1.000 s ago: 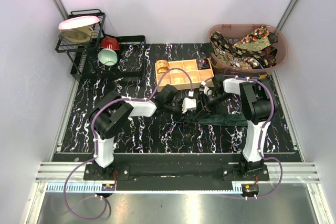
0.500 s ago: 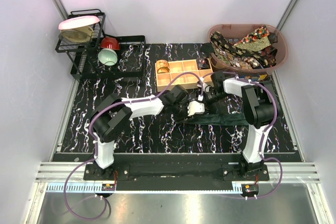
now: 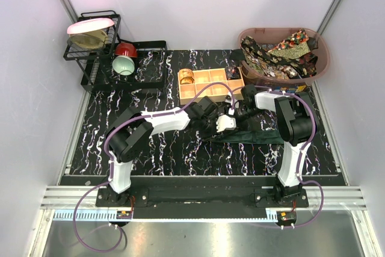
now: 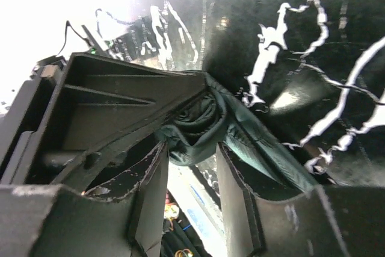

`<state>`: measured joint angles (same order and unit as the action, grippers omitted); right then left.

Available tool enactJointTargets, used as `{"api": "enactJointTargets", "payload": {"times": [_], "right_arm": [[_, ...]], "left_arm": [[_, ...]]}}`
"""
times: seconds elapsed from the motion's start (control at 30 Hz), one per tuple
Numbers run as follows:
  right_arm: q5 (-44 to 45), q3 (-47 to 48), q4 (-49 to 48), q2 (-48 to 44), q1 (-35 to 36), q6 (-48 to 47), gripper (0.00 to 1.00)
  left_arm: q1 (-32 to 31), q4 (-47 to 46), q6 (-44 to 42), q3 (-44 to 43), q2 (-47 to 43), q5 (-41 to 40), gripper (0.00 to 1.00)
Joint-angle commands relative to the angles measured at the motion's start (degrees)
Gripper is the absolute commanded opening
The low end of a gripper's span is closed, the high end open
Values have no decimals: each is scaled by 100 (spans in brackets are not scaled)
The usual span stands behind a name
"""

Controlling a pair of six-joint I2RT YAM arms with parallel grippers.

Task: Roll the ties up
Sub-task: Roll the tie at the center of the board.

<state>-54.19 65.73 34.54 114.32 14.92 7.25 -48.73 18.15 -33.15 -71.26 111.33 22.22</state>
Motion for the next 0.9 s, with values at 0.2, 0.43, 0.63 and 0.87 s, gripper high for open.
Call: {"api": "enactJointTargets", "payload": {"times": [0.2, 0.43, 0.63, 0.87], "right_arm": [[-329, -131, -150, 73, 38, 225, 4], [381, -228, 105, 213, -24, -48, 0], [1322, -210, 184, 450, -112, -197, 0], [1631, -105, 263, 556, -103, -109, 0]], "left_arm": [[4, 426, 45, 7, 293, -350, 36], [267, -38, 378, 296, 39, 159, 57], [557, -1705, 581, 1008, -331, 1170, 83], [575, -3299, 932, 1554, -341, 1865, 90]]}}
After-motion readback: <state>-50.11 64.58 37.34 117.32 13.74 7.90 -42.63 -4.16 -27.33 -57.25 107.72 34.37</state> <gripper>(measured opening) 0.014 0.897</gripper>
